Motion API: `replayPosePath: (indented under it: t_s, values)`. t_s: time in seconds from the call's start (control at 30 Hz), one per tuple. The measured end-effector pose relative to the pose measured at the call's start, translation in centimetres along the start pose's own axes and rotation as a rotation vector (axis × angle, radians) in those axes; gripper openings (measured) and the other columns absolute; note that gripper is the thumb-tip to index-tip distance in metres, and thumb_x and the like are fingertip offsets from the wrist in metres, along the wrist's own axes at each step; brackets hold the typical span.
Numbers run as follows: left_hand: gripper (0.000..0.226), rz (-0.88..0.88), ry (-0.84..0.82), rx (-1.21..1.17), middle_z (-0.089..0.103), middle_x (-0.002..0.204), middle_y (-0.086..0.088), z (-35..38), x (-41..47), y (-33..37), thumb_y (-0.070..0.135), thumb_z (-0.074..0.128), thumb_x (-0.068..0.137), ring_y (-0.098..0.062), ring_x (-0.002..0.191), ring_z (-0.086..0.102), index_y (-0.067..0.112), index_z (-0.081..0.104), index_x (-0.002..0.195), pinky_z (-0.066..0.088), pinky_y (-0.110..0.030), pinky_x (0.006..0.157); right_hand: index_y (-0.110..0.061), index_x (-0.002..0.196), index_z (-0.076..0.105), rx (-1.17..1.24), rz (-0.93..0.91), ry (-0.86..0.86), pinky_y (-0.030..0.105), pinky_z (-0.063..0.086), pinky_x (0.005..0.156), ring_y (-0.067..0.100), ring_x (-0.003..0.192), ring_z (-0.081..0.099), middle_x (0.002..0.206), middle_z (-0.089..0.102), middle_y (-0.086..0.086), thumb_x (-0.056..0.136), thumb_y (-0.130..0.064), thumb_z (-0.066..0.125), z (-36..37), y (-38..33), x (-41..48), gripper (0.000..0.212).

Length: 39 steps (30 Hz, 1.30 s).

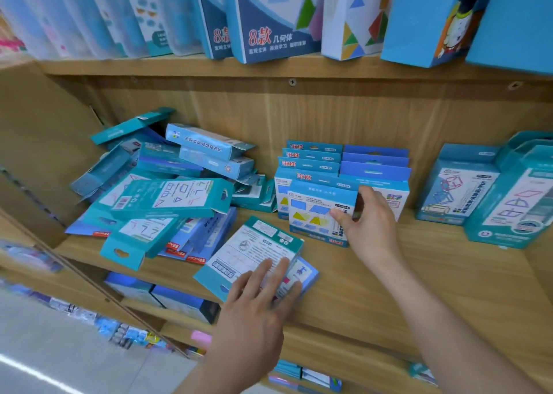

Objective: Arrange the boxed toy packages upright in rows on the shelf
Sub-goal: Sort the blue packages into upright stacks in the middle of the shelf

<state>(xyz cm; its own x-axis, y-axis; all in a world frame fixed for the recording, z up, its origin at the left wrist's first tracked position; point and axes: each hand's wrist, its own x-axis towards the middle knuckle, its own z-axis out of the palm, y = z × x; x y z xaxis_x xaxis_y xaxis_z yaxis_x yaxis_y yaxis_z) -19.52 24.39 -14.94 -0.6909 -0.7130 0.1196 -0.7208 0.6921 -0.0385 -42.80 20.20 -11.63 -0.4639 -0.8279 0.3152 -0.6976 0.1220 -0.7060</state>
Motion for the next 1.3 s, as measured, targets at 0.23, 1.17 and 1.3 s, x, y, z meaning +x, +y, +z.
replayPosePath:
  t_s: [0.23,1.17,1.3]
  values:
    - [0.062,0.148,0.003,-0.144,0.049,0.141,-0.001,-0.4,-0.1,-1.3,0.040,0.067,0.056,-0.027,0.121,0.054,0.041,0.057,0.117,0.046,-0.041,0.093,-0.020,0.114,0.051,0.080,0.000,0.009,0.041,0.054,0.083,0.017,0.097,0.060,0.108,0.062,-0.001,0.075,-0.025,0.079,2.1,-1.4,1.0,0.048]
    - [0.091,0.047,-0.287,-0.694,0.007,0.151,0.022,-2.0,2.9,-4.5,0.066,0.057,0.077,-0.007,0.130,0.035,0.043,0.002,0.145,0.038,-0.025,0.101,-0.036,0.119,0.051,0.228,0.277,-0.142,0.037,0.051,0.093,0.000,0.105,0.057,0.116,0.061,-0.011,0.080,-0.019,0.074,0.9,-0.5,-7.9,0.049]
    - [0.105,0.175,-0.259,-0.389,-0.035,0.147,0.019,-1.8,2.5,-5.0,0.068,0.060,0.071,-0.004,0.139,-0.021,0.045,-0.012,0.144,0.013,-0.025,0.114,-0.038,0.124,0.051,0.075,0.231,-0.098,0.033,0.048,0.094,-0.004,0.111,0.048,0.122,0.053,-0.021,0.080,-0.023,0.074,-1.2,-0.8,-8.7,0.052]
